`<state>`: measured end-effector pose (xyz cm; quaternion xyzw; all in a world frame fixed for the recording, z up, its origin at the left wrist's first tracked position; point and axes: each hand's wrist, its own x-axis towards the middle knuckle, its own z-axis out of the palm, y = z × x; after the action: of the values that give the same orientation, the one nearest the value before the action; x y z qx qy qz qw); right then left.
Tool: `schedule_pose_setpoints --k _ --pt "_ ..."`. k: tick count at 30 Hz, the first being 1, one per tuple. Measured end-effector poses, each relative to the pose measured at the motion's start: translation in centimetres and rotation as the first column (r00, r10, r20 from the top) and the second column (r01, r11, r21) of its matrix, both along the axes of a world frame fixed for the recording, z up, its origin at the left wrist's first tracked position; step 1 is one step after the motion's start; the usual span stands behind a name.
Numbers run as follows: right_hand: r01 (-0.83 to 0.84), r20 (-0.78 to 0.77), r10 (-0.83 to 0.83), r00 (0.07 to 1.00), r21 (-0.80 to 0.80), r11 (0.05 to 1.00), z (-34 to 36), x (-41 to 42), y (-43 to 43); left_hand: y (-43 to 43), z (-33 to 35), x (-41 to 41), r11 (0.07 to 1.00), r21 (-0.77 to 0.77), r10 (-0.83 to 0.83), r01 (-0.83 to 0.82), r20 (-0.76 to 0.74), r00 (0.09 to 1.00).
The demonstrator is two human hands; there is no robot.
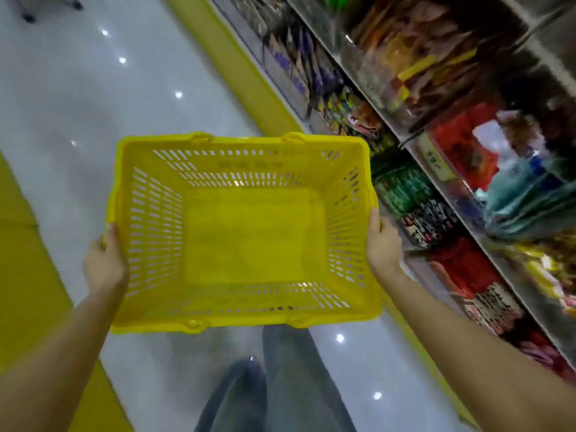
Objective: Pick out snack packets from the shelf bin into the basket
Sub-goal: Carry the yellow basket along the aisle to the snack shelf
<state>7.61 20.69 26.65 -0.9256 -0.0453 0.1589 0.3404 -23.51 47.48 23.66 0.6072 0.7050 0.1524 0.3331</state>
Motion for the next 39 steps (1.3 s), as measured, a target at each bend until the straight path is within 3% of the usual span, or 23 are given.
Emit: schedule_pose_setpoints --k 7,15,39 --pt "-0.162 0.037 0.161 0.986 0.005 0.987 2.5 5.4 14.4 7.6 2.3 1.0 0.99 0.088 0.104 -0.108 0.04 0.994" --pt "-0.373 0.084 0.374 0.924 -0.027 0.927 4.9 7.1 33.4 19.8 3.7 -0.4 0.952 0.053 0.294 -0.302 0.122 0.948" --pt "-0.518 0.155 0.5 0.852 0.106 0.849 9.7 16.5 83.5 65.4 7.4 7.9 0.896 0.152 0.384 -0.418 0.206 0.9"
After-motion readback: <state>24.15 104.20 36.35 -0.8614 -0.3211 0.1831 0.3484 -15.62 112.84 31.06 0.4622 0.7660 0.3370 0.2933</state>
